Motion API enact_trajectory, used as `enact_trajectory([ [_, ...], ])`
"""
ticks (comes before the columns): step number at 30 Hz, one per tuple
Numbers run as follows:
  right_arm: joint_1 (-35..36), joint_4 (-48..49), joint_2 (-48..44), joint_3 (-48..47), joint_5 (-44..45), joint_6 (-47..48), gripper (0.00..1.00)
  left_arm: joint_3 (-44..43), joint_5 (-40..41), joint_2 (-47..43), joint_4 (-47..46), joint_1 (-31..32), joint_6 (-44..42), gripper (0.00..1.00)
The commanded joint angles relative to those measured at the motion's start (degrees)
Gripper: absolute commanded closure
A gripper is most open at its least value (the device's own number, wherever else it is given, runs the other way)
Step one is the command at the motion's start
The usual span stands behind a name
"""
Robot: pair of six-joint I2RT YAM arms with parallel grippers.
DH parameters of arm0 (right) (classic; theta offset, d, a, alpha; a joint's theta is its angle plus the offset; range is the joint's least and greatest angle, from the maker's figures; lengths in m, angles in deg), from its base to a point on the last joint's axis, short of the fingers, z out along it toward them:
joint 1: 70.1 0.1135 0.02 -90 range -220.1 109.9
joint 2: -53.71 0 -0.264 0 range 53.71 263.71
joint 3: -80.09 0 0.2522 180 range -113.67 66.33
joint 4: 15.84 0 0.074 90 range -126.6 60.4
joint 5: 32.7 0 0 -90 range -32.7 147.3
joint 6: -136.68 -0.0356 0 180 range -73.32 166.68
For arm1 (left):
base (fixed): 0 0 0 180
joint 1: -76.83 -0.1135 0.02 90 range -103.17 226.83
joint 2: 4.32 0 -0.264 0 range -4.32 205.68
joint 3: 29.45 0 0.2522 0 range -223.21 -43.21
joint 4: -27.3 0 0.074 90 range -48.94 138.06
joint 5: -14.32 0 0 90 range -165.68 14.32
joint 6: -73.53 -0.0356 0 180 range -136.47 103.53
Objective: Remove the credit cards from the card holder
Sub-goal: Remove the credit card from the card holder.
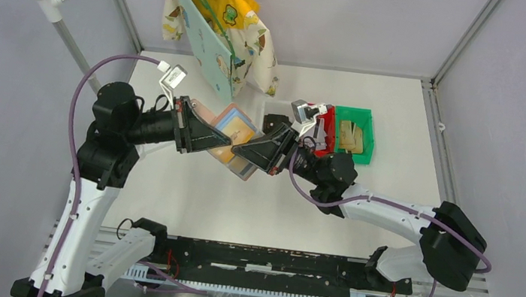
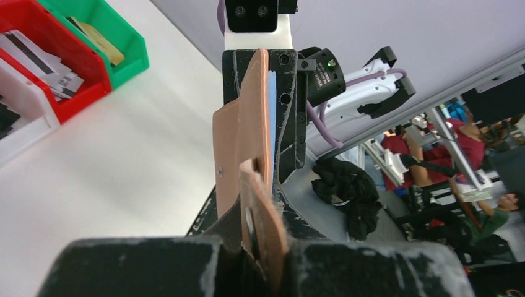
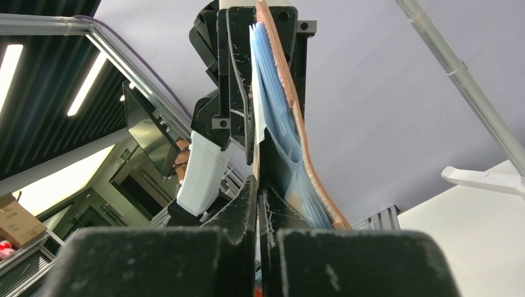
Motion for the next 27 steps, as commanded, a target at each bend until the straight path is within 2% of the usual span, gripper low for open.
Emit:
enact_trajectory([
  [1, -0.2, 5.5, -2.0, 1.4, 0.2, 0.6, 1.00, -3.0, -2.1, -0.7, -8.3, -0.4, 7.7, 0.94],
  [7, 0.0, 6.1, -2.4, 2.5, 0.0, 1.0, 1.00, -3.3, -1.8, -0.9, -8.2, -0.4, 8.7, 0.91],
  [12, 0.1, 6.1, -3.0, 3.3, 0.0, 1.3, 1.00, -3.3, -1.7, -0.9, -8.6, -0.3, 9.7, 0.82],
  [17, 0.1, 6.0, -3.1, 3.3, -0.1, 1.6, 1.00, -3.3, -2.0, -0.8, -8.8, -0.3, 9.9, 0.82],
  [27, 0.1, 5.5, -5.1, 6.1, 0.9, 2.3, 1.00, -4.4, -1.7, -0.5, -9.2, -0.3, 8.7, 0.98],
])
